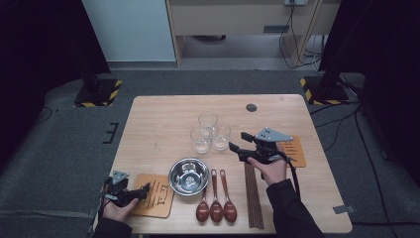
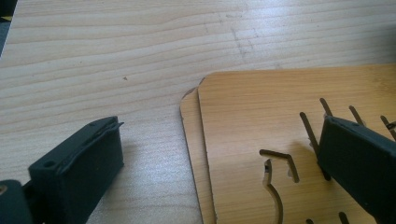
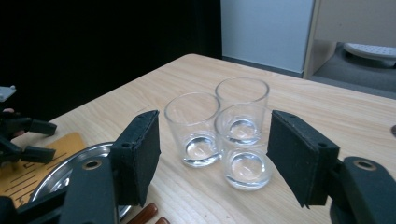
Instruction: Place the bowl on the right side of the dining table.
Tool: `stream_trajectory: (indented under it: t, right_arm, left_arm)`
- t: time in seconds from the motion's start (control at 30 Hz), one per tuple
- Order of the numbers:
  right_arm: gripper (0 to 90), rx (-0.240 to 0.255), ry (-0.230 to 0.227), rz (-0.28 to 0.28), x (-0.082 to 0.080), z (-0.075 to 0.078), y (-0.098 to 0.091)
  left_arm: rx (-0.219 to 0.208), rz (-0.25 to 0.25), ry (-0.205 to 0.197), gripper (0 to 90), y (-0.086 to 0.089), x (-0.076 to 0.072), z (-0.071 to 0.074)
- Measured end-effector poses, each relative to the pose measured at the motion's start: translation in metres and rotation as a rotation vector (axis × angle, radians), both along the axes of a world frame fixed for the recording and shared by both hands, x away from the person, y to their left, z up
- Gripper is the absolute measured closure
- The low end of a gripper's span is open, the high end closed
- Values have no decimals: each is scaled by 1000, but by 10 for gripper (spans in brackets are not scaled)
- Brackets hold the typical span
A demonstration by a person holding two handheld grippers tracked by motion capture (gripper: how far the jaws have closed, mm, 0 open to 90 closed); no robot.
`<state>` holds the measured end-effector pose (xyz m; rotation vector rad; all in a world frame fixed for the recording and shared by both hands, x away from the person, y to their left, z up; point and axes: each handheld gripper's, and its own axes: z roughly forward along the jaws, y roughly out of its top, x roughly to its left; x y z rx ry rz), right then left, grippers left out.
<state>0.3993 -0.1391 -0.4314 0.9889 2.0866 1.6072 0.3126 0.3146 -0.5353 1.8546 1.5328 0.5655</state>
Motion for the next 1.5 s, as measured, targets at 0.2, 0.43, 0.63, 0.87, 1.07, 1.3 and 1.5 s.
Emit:
stream_trajectory:
  t: [0.2,0.43,0.63,0.87,1.07,1.3,1.5]
  right_arm:
    - [350,-27,10,31,-2,-4,14]
    - [354,-45,26,54,-1,-7,30]
    - [356,-65,41,76,1,-10,47]
    - [360,-79,53,90,2,-14,59]
    - [371,-96,65,94,5,-18,67]
    - [388,-120,88,106,7,-26,77]
    - [411,-143,100,118,8,-31,86]
  left_arm:
    - [0,0,0,0,0,0,0]
    - [0,-1,0,0,0,0,0]
    - [-1,-3,-1,0,1,-1,0]
    - [-3,-3,-5,11,2,-1,0]
    - [-5,-1,-7,17,3,-1,0]
    - [-4,-1,-7,16,3,-1,0]
    - [-4,-1,-7,16,3,-1,0]
